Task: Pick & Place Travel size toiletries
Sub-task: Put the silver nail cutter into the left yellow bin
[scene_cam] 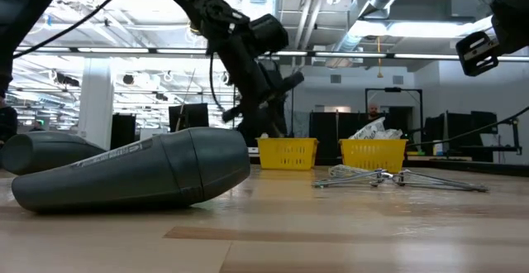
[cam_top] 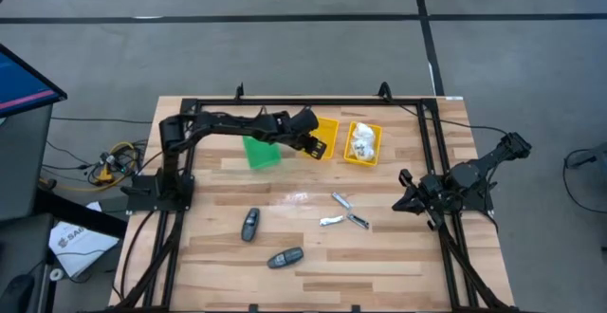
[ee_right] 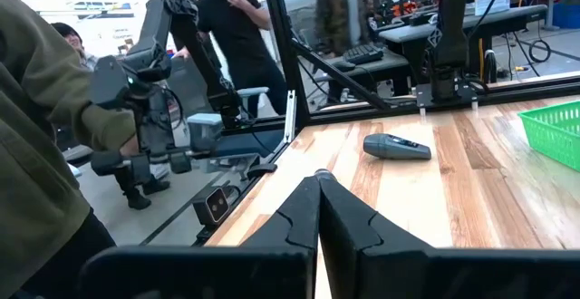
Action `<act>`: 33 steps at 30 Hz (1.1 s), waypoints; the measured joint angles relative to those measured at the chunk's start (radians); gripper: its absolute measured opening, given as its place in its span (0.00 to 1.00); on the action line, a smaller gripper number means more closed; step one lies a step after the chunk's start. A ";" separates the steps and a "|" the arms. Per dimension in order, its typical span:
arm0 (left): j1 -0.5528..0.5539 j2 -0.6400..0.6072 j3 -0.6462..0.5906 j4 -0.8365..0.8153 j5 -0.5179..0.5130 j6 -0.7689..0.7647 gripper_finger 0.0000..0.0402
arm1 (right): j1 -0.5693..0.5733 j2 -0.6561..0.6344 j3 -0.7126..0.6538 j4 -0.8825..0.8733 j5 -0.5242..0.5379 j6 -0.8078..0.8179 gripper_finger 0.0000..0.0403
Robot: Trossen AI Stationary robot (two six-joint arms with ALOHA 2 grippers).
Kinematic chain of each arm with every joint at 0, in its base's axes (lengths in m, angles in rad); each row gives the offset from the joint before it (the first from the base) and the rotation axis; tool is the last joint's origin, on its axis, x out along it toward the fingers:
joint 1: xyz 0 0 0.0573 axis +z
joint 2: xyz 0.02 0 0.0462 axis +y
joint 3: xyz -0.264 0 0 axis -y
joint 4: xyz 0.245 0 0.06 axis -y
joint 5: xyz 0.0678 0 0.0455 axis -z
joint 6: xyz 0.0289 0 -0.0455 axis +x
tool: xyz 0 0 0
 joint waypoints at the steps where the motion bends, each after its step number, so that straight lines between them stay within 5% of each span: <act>1: -0.001 -0.008 0.000 0.000 -0.009 0.006 0.25 | 0.000 0.000 0.000 0.000 0.000 0.000 0.00; 7: -0.005 -0.050 0.001 0.000 -0.015 0.032 0.43 | 0.000 0.000 0.000 0.000 0.000 0.000 0.00; 11: -0.033 -0.118 0.000 0.043 0.092 0.124 0.50 | 0.000 0.000 0.000 0.000 0.000 0.000 0.00; 16: -0.198 -0.260 0.001 0.096 0.131 0.322 0.50 | 0.000 0.000 0.000 0.000 0.000 0.000 0.00; 20: -0.372 -0.312 0.001 0.157 0.055 0.478 0.49 | 0.000 0.000 0.000 0.000 0.000 0.000 0.00; 25: -0.529 -0.250 0.001 0.215 -0.076 0.569 0.49 | 0.000 0.000 0.000 0.000 0.000 0.000 0.00; 33: -0.549 -0.027 0.000 0.259 -0.110 0.527 0.54 | 0.000 0.000 0.000 0.000 0.000 0.000 0.00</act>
